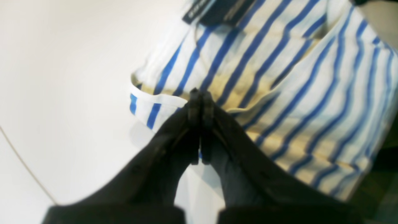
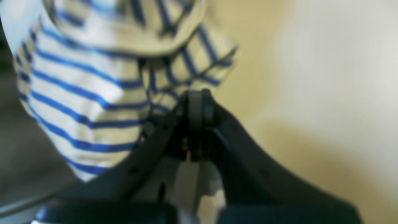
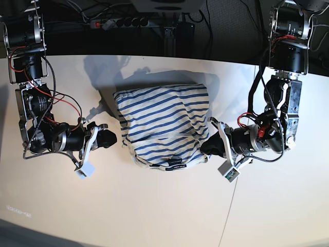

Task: Fold the T-shirt properly
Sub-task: 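Open both grippers and lift them away from the folded shirt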

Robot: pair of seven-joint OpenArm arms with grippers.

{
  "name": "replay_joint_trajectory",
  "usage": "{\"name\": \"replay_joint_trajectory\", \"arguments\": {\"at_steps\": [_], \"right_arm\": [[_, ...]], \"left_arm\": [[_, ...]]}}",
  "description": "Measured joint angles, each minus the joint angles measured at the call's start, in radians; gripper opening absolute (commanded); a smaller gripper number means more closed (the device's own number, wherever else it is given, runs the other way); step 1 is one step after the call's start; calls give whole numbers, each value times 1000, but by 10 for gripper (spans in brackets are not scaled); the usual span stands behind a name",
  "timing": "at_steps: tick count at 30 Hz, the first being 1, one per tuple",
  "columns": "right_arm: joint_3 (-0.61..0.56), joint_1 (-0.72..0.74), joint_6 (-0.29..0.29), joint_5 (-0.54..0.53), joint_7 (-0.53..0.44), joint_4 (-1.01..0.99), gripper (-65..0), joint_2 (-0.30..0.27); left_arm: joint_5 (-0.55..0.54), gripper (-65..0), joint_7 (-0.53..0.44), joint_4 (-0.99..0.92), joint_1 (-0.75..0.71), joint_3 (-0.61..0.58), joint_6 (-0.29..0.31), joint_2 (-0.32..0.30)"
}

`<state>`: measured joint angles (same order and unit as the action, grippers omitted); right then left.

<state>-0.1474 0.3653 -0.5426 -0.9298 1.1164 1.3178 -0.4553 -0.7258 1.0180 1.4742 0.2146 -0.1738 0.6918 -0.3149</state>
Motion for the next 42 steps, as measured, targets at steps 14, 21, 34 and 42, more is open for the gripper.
{"name": "replay_joint_trajectory", "arguments": {"at_steps": [14,21,34,42], "right_arm": [[-39,4,0,-154,109,179,-650,-32],[-84,-37,-1,-189,108,280,-650,-26],[-218,-124,-1,-47,39,227,-650,79],[-219,-121,-1,-16,24,203,-650,76]], "left_arm": [[-282,-650,214,27,-38,-1,0,-92],[-305,-650,216,27,-57,-1,0,-92],[-297,-650,227,27,-65,-1,0,-93],[-290,-650,226,27,-95,110,0,-92]]}}
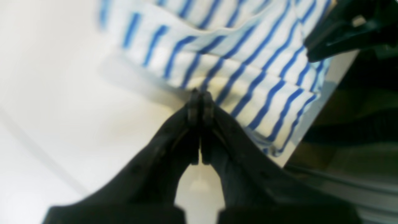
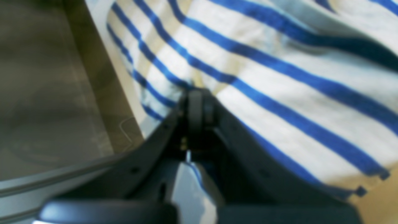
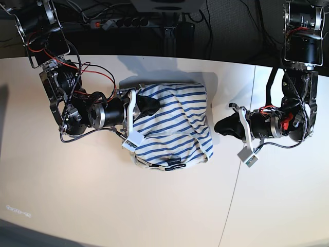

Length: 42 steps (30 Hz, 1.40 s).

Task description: Fold the T-shirt properly

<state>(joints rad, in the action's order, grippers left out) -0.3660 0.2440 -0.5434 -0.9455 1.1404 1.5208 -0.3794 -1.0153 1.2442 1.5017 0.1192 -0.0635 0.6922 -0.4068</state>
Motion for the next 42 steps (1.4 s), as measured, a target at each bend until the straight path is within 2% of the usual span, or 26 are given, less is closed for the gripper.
{"name": "replay_joint_trajectory", "arguments": {"at_steps": [8,13,22,28,31,34,36,38,40,42], "right_arm": [[1,-20,0,-16,-44,-56,-650,0],[5,-25,-1,-3,-32,18,-650,0],[66,-43,0,-3,-23,145,-650,-1],[172,-187,0,-11,-9,270,-650,-79],[262,-303,0,-11,-6,342,-650,-129],[374,-457,0,-21,-10,387,-650,-156],[445,-564,0,-31,-5,406,-650,-155],[502,-661,0,-39,-3,410,-650,-154],[540,-745,-1,-29,-11,406,-650,-154],[552,-820,0,-9,-53,391,-650,-149]], "left_arm": [[-60,-650,15,0,-99,244,0,-16],[-88,-650,14,0,-164,392,-1,-42],[-272,-650,153,1,-293,645,-1,-40],[-287,-650,163,3,-435,716,-1,-41],[-291,-650,160,3,-509,724,-1,-42],[-288,-650,153,3,-580,724,0,-39],[-274,-650,130,3,-619,724,0,-34],[-208,-650,66,3,-642,725,-1,-23],[-89,-650,-44,3,-657,725,-1,-1],[62,-650,-195,2,-674,723,-1,34]]}}
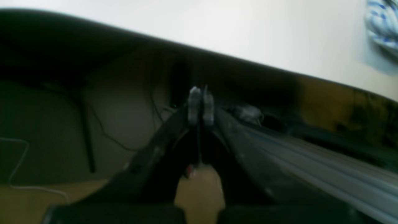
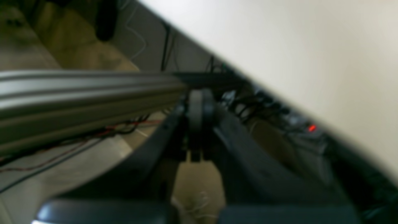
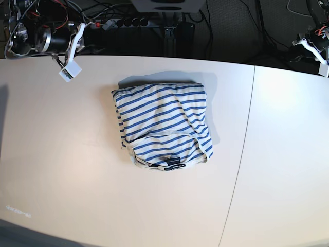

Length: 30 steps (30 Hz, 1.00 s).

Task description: Fold the T-shirt properly

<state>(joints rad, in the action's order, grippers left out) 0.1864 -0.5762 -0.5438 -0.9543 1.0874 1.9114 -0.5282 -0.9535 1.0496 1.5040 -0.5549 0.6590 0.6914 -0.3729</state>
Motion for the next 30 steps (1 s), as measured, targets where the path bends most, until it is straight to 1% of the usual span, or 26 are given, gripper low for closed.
{"name": "replay_joint_trajectory", "arguments": {"at_steps": [2,4,7,10,11,12,14,15,17,18,19,21,23,26,30], "right_arm": [[-1,-55,0,70,-41,-42,-650,22],[-1,-85,0,130,-95,-114,-650,62],[-1,-73,2,202,-127,-281,-650,121],[-1,-4,3,254,-148,-491,-650,163],[-1,29,4,278,-167,-571,-650,172],[-1,63,5,308,-190,-652,-650,179],[0,135,10,367,-266,-821,-650,190],[0,174,19,397,-303,-907,-650,196],[2,256,42,454,-338,-1072,-650,210],[2,294,57,472,-354,-1150,-650,219],[3,333,65,485,-370,-1221,-650,229],[4,405,85,537,-392,-1340,-650,255],[4,471,92,564,-396,-1410,-650,287],[4,541,95,599,-403,-1425,-650,343],[4,560,96,620,-409,-1387,-650,396]], "left_arm": [[150,-650,-121,-25,-11,-16,-1,34],[244,-650,-217,-86,-13,-63,-1,49],[362,-650,-326,-203,8,-187,-2,45],[460,-650,-406,-358,53,-341,-3,43],[497,-650,-448,-423,74,-399,-3,44],[518,-650,-470,-490,101,-453,-53,46],[540,-650,-583,-641,163,-549,-243,60],[547,-650,-627,-723,198,-586,-308,64],[584,-650,-688,-881,281,-639,-398,77],[610,-650,-682,-957,327,-658,-420,86],[638,-650,-683,-1027,374,-678,-425,97],[663,-650,-685,-1138,462,-719,-425,128],[660,-650,-689,-1207,539,-756,-423,166],[660,-650,-680,-1233,607,-806,-423,206],[662,-650,-667,-1232,641,-880,-424,209]]}}
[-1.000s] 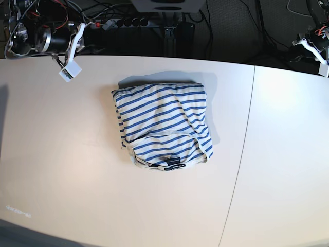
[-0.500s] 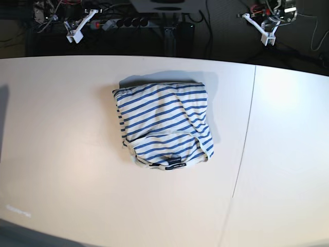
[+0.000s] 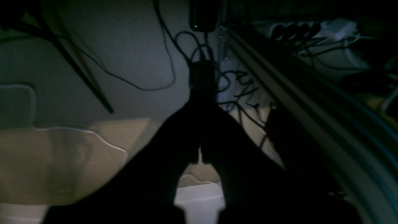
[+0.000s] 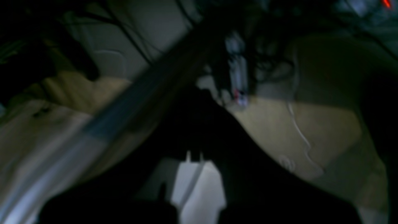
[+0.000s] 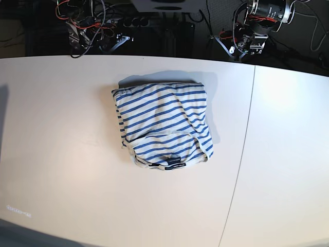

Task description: Fold the T-shirt properly

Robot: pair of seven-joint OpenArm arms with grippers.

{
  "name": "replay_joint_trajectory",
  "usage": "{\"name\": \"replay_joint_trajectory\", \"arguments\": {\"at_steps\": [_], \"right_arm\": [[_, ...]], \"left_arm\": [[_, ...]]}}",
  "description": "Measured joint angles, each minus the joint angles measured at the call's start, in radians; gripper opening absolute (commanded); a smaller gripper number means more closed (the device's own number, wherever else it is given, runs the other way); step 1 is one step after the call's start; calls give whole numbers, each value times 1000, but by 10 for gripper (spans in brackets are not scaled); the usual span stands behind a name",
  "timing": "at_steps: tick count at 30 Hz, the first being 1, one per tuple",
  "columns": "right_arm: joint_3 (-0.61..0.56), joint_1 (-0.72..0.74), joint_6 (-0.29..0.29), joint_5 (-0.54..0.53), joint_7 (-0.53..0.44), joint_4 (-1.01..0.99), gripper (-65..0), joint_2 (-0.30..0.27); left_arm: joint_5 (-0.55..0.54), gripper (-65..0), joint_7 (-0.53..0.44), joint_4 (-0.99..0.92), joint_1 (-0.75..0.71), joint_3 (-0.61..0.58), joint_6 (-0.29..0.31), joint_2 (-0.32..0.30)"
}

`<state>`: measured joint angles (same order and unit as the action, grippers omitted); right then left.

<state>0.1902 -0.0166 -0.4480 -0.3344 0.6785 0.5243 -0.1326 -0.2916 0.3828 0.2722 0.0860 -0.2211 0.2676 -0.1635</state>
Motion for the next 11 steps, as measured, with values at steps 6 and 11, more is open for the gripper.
{"name": "replay_joint_trajectory", "arguments": {"at_steps": [6,11], "right_arm": [[0,-23,-1,14,139,35,-650,22],[0,-11,-1,10,179,41,-650,30]], "left_arm": [[-2,-650,13,8,-3,-80,1,-1],[-6,-650,14,9,-23,-87,1,-11]]}}
